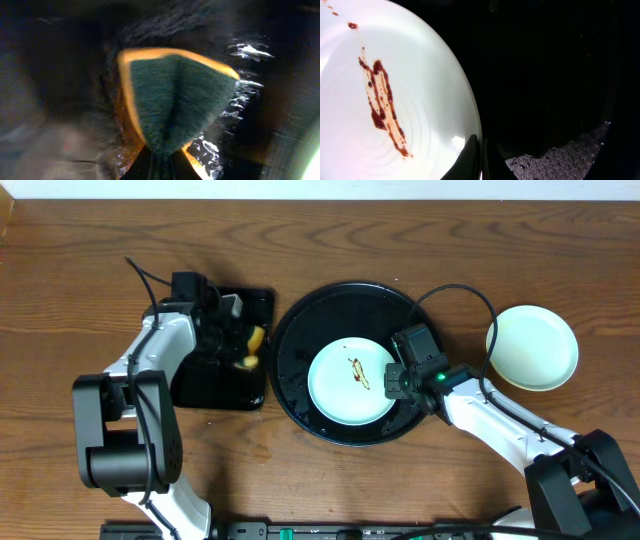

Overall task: Clean dirty plates on tray and stack at the side
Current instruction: 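Lift the sponge from the black tray with the left gripper toward the plate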

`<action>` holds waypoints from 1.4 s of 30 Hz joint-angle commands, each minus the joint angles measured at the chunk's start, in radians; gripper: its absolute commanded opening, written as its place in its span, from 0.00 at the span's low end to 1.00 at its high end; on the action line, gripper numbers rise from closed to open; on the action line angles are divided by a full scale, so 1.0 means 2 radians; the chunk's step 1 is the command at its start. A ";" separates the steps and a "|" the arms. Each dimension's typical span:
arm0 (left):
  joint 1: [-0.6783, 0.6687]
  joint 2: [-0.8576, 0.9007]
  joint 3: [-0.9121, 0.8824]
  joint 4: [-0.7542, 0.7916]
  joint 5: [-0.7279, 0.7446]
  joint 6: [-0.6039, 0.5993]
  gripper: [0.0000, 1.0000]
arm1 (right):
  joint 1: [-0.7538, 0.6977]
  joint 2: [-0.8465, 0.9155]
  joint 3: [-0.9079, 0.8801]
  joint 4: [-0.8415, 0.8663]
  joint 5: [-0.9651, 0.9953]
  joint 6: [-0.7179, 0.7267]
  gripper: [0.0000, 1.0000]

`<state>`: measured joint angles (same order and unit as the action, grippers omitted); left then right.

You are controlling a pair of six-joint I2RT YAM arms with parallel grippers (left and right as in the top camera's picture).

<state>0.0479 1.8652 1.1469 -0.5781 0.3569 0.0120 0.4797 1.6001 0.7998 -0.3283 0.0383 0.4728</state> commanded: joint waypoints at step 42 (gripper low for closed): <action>0.006 -0.124 0.002 0.000 -0.072 -0.055 0.07 | -0.002 0.069 -0.002 0.030 0.003 -0.043 0.01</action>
<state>0.0570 1.6646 1.1469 -0.5861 0.2295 -0.1070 0.4789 1.6890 0.8154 -0.2550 0.0486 0.4007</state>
